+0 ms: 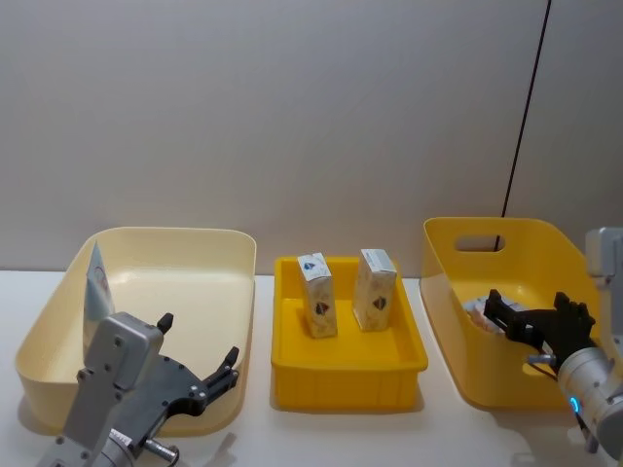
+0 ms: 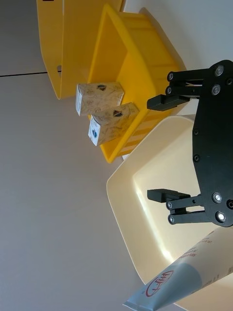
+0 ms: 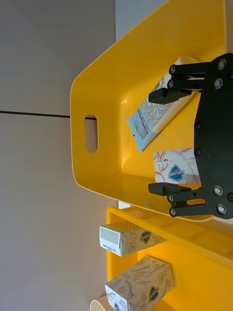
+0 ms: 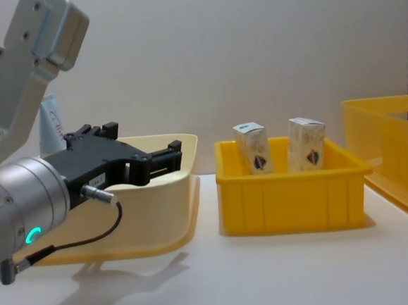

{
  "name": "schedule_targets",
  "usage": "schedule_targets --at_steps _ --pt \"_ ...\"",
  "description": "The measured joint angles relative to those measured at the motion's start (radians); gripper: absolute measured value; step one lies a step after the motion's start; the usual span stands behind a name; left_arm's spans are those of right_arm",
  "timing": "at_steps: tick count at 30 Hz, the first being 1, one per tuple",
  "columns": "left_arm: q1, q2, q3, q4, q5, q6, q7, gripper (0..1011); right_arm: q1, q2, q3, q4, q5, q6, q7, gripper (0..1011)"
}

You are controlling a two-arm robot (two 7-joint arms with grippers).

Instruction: Bimanual collaborative sorting of washing and personal care products

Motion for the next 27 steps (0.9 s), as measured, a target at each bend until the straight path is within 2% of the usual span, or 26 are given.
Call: schedule_targets --at_steps 3,10,19,27 --pt "0.0 0.0 0.0 0.0 0.0 0.0 0.0 1003 0.0 0.0 0.0 0.0 -0.001 -0.004 0.001 1001" --pt "0.0 0.0 0.0 0.0 0.0 0.0 0.0 1003 -0.009 -0.002 0.004 -0.008 -0.005 -0.053 0.01 1001" --pt "0.0 0.0 0.0 0.0 0.0 0.0 0.0 1003 -0.029 -0.002 0.015 -0.033 -0.006 -0.151 0.036 1001" --pt "0.0 0.0 0.0 0.0 0.0 0.0 0.0 1003 -0.049 -0.001 0.028 -0.058 -0.001 -0.267 0.074 1001"
